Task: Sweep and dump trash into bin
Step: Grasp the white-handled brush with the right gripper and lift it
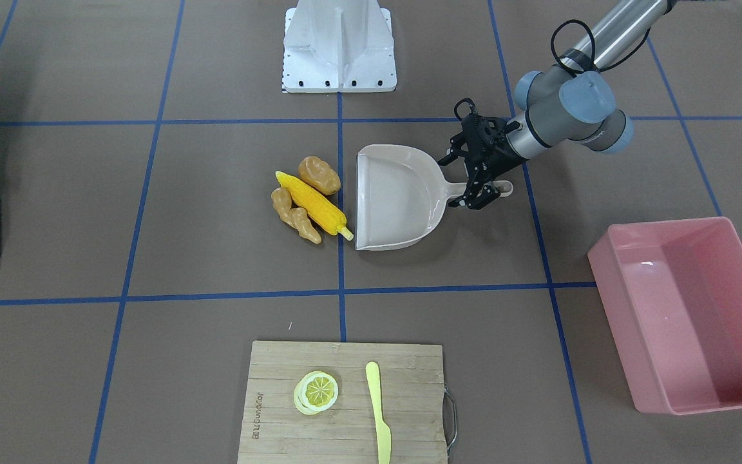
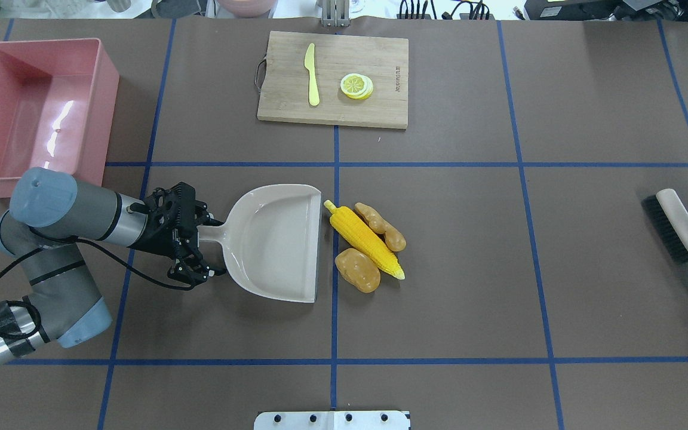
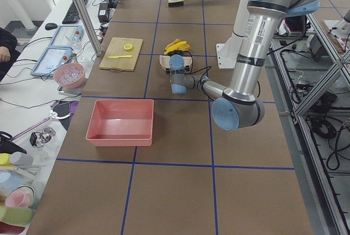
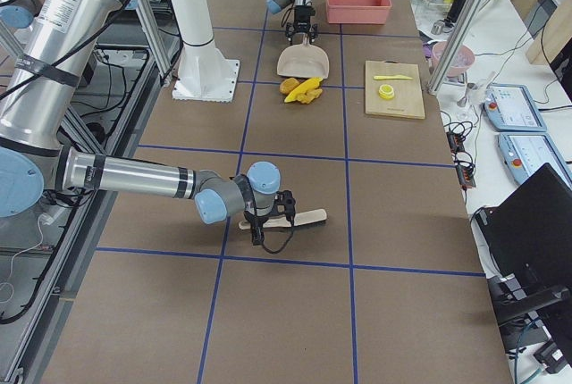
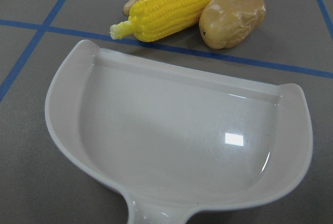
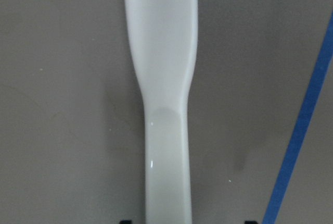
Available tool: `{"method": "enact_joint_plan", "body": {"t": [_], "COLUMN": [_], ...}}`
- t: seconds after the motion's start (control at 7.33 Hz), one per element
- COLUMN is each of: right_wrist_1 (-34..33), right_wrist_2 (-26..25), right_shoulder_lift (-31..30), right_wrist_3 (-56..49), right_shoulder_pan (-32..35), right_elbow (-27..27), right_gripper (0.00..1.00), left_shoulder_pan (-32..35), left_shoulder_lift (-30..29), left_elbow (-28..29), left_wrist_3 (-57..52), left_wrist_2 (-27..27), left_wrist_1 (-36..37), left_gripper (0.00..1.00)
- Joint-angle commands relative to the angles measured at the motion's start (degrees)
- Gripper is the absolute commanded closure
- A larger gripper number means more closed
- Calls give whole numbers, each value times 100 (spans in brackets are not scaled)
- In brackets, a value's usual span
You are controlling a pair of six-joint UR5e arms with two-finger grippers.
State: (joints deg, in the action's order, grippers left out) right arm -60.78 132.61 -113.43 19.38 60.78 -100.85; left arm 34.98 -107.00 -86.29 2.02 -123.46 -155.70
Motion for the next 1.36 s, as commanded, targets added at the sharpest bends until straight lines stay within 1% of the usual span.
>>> {"method": "enact_joint_plan", "body": {"t": [0.0, 0.14, 0.27, 0.41, 0.55, 0.68, 0.82, 0.96, 1.09, 1.23], "right_wrist_1": [13, 179, 215, 207, 154, -168, -937, -1162, -1173, -1173], "right_wrist_2": [28, 98, 212, 248, 274, 274, 144, 29, -33, -164], "right_shoulder_lift": [-21, -39, -39, -48, -48, -30, 40, 354, 592, 1055], "right_wrist_3": [-5, -5, 4, 22, 91, 153, 676, 1238, 1774, 2771], "right_shoulder_pan": [-4, -4, 13, 22, 22, -56, -457, -714, -1099, -1564], "right_elbow": [-39, -48, -118, -319, -617, -1037, -1825, -2067, -2192, -2202], "right_gripper": [97, 100, 100, 100, 100, 100, 100, 100, 100, 100], "left_shoulder_pan": [-18, -18, -9, 0, 0, 0, 0, -9, -9, -18], "left_shoulder_lift": [-23, -23, -6, 12, 12, 12, 3, -14, -23, -32], "left_elbow": [-19, -97, -246, -352, -371, -345, -405, -415, -441, -458], "left_wrist_3": [0, 0, 9, 0, 0, 0, 0, 0, 0, 0], "left_wrist_2": [6, -3, 6, 6, 6, 15, 119, 138, 216, 217], "left_wrist_1": [39, 153, 345, 573, 654, 750, 995, 1137, 1242, 1287], "left_gripper": [2, 2, 2, 2, 2, 2, 2, 2, 2, 2]}}
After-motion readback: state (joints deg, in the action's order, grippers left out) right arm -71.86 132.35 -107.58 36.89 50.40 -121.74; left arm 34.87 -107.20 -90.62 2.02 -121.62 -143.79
